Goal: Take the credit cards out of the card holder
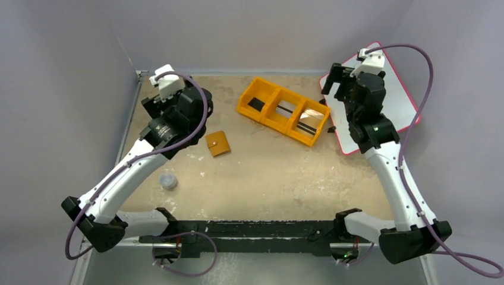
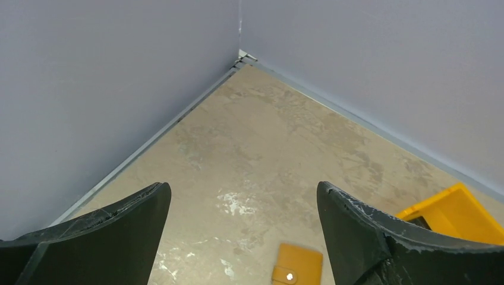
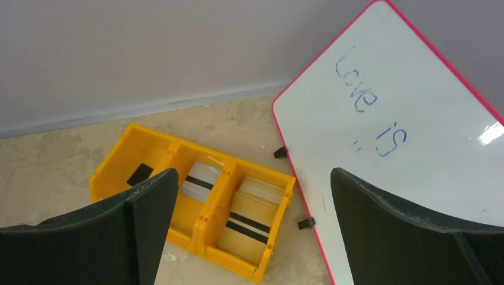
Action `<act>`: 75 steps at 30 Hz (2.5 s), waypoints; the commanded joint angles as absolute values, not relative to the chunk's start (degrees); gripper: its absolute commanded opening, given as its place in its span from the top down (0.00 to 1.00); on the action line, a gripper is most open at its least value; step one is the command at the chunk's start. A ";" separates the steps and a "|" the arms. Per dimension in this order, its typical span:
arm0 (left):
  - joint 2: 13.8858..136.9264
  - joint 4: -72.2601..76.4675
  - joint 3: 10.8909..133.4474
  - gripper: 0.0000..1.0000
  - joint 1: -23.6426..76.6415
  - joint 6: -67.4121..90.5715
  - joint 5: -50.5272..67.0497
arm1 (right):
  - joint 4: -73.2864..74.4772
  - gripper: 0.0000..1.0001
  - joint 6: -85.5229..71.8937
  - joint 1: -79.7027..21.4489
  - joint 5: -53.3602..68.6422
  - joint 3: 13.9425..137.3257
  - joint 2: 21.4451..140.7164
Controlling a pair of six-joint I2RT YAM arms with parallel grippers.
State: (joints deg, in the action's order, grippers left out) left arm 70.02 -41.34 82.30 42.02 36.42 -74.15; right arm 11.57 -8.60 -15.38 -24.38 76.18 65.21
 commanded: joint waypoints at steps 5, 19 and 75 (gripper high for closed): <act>68.56 -33.93 76.66 0.04 29.60 34.99 -63.33 | 6.56 0.00 -13.81 -7.46 -5.30 71.15 66.48; 76.09 -28.04 68.00 0.01 12.20 40.76 -20.33 | 10.62 0.00 -17.44 -8.64 12.41 74.46 82.96; 71.64 -19.29 43.89 0.17 23.53 51.80 -4.20 | 6.04 0.76 -29.94 -45.79 14.06 67.79 110.17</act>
